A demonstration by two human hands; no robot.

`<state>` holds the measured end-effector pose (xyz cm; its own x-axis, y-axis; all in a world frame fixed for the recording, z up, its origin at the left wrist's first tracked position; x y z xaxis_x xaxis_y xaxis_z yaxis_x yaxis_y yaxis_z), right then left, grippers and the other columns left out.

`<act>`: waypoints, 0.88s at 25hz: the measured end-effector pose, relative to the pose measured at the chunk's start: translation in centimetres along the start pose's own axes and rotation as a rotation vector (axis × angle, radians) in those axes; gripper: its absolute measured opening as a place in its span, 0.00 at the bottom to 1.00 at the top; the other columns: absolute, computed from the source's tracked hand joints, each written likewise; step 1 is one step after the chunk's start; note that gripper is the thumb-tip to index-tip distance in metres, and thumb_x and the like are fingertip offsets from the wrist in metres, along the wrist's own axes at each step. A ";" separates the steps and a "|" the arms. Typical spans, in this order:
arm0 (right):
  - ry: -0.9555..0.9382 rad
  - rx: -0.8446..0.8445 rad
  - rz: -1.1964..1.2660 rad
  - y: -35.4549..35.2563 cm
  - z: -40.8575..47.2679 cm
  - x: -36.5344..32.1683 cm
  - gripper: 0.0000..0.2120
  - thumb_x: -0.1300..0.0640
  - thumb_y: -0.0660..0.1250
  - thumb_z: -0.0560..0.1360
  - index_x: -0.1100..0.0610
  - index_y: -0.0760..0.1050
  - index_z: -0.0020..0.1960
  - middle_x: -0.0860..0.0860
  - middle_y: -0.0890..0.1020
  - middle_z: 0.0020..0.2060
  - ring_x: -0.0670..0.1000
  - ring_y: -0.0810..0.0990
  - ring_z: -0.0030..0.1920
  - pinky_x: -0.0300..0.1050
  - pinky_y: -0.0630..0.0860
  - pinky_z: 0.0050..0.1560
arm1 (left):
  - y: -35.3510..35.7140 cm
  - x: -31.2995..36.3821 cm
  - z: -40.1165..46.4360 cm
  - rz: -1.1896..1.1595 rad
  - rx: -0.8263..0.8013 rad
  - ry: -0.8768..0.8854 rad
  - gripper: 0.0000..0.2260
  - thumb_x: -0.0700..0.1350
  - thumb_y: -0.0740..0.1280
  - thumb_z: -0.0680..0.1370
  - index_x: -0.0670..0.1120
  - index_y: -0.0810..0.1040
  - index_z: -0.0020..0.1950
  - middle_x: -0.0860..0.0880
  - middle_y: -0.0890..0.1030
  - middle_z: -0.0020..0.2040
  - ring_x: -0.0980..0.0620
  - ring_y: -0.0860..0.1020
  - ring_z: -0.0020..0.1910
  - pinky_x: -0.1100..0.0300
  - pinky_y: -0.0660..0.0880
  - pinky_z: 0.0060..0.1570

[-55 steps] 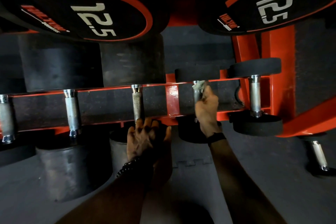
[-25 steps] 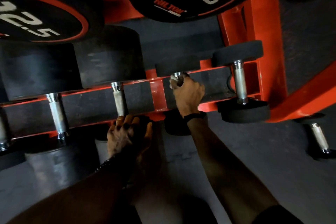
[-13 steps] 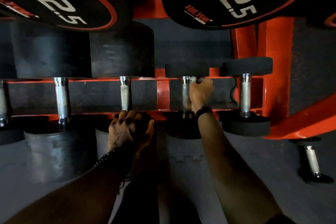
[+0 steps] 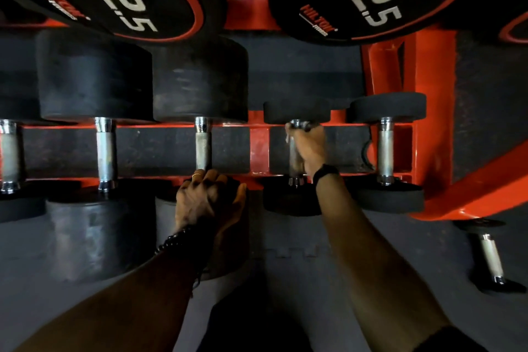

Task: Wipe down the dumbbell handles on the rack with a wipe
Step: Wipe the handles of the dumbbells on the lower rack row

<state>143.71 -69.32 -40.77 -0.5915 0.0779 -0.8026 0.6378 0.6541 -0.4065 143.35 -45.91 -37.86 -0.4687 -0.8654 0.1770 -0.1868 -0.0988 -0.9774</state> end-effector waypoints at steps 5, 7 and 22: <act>-0.234 0.178 -0.011 -4.8 -4.9 2.9 0.10 0.69 0.64 0.72 0.61 0.78 0.35 0.60 0.81 0.32 0.46 0.75 0.33 0.46 0.72 0.36 | -0.8 0.6 0.0 0.106 0.024 0.164 0.20 0.62 0.60 0.72 0.46 0.81 0.38 0.47 0.78 0.38 0.41 0.80 0.40 0.53 0.76 0.34; -0.183 0.174 0.210 -8.8 -5.1 3.4 0.15 0.74 0.61 0.72 0.57 0.77 0.35 0.57 0.82 0.34 0.41 0.79 0.35 0.43 0.78 0.39 | -0.2 0.7 -0.3 0.130 0.032 0.254 0.21 0.61 0.58 0.73 0.47 0.81 0.39 0.47 0.78 0.38 0.41 0.79 0.40 0.51 0.76 0.36; -0.276 0.368 -0.289 -22.3 -0.1 6.2 0.03 0.63 0.70 0.75 0.61 0.78 0.42 0.60 0.83 0.36 0.56 0.83 0.37 0.51 0.80 0.39 | 4.8 15.9 2.9 -0.171 -0.073 0.126 0.14 0.54 0.65 0.72 0.44 0.80 0.39 0.46 0.81 0.41 0.41 0.80 0.40 0.52 0.76 0.38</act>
<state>125.81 -83.36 -36.64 -0.6480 -0.2990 -0.7005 0.6285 0.3096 -0.7135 137.55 -61.56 -40.11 -0.5286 -0.7703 0.3567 -0.3322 -0.1990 -0.9220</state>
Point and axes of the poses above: each hand's wrist, its own z-axis towards the middle knuckle, its own y-axis out of the palm, x = y × z, the point moved 3 cm from there along z, towards the middle knuckle
